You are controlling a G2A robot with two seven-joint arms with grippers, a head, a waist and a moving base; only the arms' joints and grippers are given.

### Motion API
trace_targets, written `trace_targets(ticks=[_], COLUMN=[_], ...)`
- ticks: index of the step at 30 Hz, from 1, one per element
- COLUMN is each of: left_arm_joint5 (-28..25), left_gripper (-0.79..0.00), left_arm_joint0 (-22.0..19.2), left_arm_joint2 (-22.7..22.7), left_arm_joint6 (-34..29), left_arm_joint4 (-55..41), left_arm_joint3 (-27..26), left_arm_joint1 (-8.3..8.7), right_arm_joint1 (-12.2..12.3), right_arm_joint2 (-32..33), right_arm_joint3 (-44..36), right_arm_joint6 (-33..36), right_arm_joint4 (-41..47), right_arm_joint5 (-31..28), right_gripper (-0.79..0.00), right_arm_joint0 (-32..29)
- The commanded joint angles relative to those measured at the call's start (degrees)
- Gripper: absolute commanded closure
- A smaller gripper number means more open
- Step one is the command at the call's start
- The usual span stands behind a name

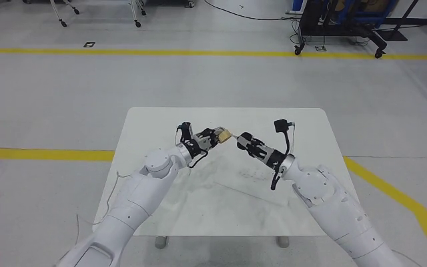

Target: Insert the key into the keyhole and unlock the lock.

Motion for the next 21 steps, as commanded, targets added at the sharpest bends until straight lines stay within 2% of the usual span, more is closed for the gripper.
trace_targets(ticks=[1, 8, 21], left_arm_joint5=[-1.2, -7.2, -6.0], left_gripper=[0.000, 0.000, 0.000], left_arm_joint0=[0.3, 1.5, 2.6], left_arm_joint2=[-0.3, -1.2, -2.0], left_arm_joint6=[0.2, 5.5, 6.2], left_arm_joint4=[-0.7, 3.6, 6.6], left_arm_joint3=[0.0, -1.3, -2.7], left_arm_joint1=[-0.19, -0.43, -0.78], right_arm_joint1=[-0.1, -0.8, -2.4], right_arm_joint2=[0.3, -1.2, -2.7], right_arm_joint3=[-1.7, -5.0, -1.9], right_arm_joint6=[0.5, -0.8, -1.7], right_arm_joint4=[2.2, 4.6, 8.1], right_arm_joint5=[1.1, 10.0, 11.6], right_gripper=[0.000, 0.000, 0.000], right_arm_joint0=[-0.9, -2.3, -0.3])
